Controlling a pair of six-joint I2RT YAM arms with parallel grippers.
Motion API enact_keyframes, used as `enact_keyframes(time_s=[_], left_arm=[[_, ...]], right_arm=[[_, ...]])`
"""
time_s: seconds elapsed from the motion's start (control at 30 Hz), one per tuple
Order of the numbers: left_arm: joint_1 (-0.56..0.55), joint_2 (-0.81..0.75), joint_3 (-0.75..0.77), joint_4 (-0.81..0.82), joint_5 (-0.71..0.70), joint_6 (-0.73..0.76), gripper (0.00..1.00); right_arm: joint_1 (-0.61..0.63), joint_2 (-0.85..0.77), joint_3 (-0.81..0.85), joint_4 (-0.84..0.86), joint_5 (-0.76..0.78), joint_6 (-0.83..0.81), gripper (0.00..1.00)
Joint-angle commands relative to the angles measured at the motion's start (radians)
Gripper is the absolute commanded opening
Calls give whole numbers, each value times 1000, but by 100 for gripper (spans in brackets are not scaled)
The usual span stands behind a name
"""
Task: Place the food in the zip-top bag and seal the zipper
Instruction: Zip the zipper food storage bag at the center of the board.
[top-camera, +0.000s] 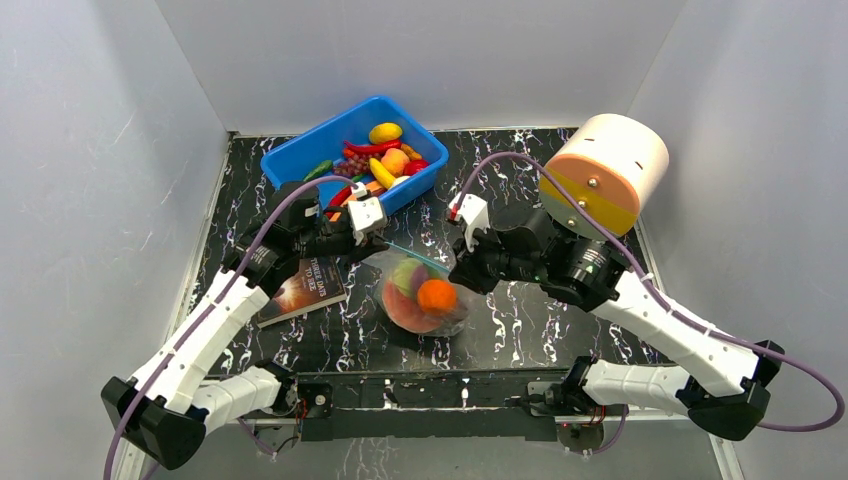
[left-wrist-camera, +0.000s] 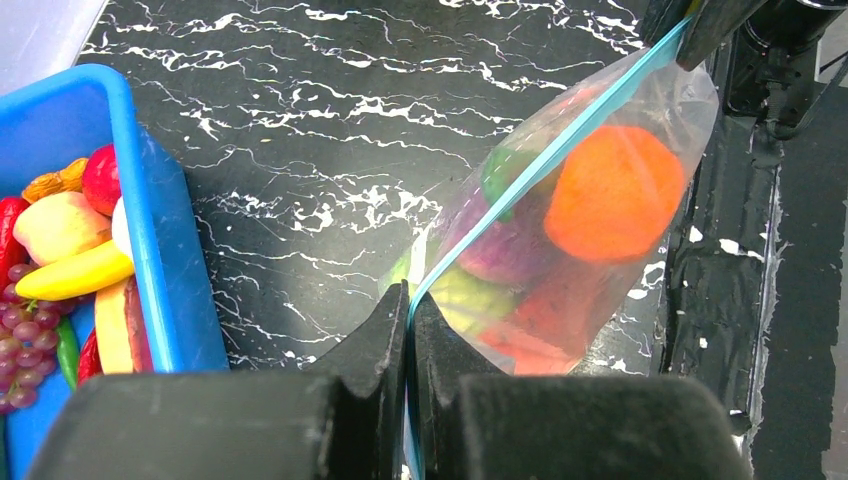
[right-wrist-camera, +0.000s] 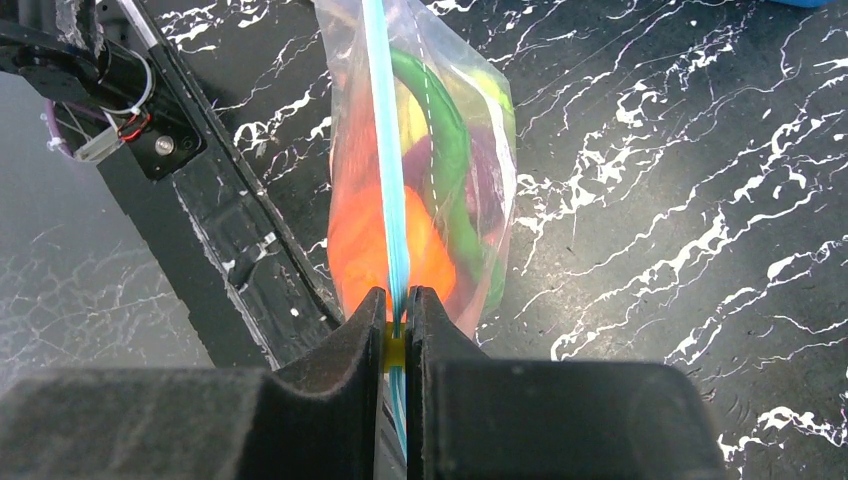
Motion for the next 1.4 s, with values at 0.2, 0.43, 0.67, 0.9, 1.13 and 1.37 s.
enact_keyframes(time_s=[0.2, 0.43, 0.67, 0.9, 1.13, 1.37], left_arm=[[37, -54, -11, 36, -106, -15, 0], [41, -53, -25, 7, -117, 3, 0], [95, -28, -26, 5, -145, -11, 0], [128, -13, -38, 68, -17, -88, 0], [129, -42, -20, 62, -23, -160, 13], [129, -83, 5, 73, -73, -253, 61]], right_arm=[[-5, -93, 6, -103, 72, 60, 0], [-5, -131, 9, -156, 122, 115, 0], [-6, -216, 9, -217, 199, 202, 0], [-6, -240, -26, -200, 140, 260, 0], [-5, -233, -80, -82, 17, 328, 0], [-18, -123, -158, -12, 145, 370, 0]])
